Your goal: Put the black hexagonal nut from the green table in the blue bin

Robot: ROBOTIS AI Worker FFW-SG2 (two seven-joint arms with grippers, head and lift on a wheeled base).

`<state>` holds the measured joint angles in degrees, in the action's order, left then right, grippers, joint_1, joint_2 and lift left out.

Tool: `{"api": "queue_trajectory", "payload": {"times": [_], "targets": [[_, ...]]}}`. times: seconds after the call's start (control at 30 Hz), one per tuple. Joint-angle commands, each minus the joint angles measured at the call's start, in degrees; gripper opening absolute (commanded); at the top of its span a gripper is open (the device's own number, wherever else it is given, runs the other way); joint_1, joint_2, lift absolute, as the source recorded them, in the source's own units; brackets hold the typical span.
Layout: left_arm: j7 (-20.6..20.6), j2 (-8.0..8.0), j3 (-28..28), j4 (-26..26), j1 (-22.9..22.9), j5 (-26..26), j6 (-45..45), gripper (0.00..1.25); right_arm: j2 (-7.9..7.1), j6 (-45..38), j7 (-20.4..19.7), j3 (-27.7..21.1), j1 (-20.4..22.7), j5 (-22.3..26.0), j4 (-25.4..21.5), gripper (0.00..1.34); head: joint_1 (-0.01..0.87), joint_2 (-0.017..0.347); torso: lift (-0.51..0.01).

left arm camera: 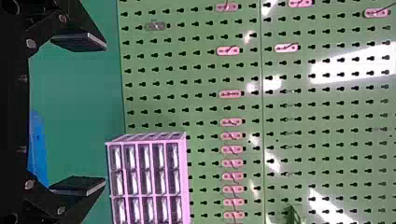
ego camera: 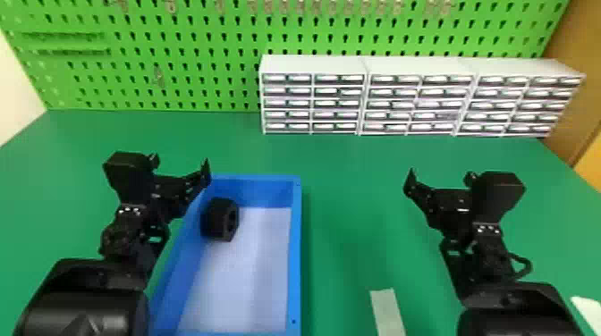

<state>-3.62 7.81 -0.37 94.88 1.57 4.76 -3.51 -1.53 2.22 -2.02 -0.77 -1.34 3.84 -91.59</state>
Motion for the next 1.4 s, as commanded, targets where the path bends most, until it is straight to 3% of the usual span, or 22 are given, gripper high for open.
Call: {"api": "queue_trajectory", "payload": {"times": [0.0,1.37], "targets": [[-0.07,0.01,0.10,-0.05,0.02,-0.02,0.00,1.00,-0.05,-0.19,0.00,-0.20,0.02,-0.41,-0.16,1.24,0.686,0.052,-0.097],[-0.51,0.01,-0.07,0.04,0.37,-0.90,-0.97,1.00,-0.31,-3.45,0.00,-0.46,-0.42,-0.94,-1.31,1.24,0.686,0.052,-0.097]]}}
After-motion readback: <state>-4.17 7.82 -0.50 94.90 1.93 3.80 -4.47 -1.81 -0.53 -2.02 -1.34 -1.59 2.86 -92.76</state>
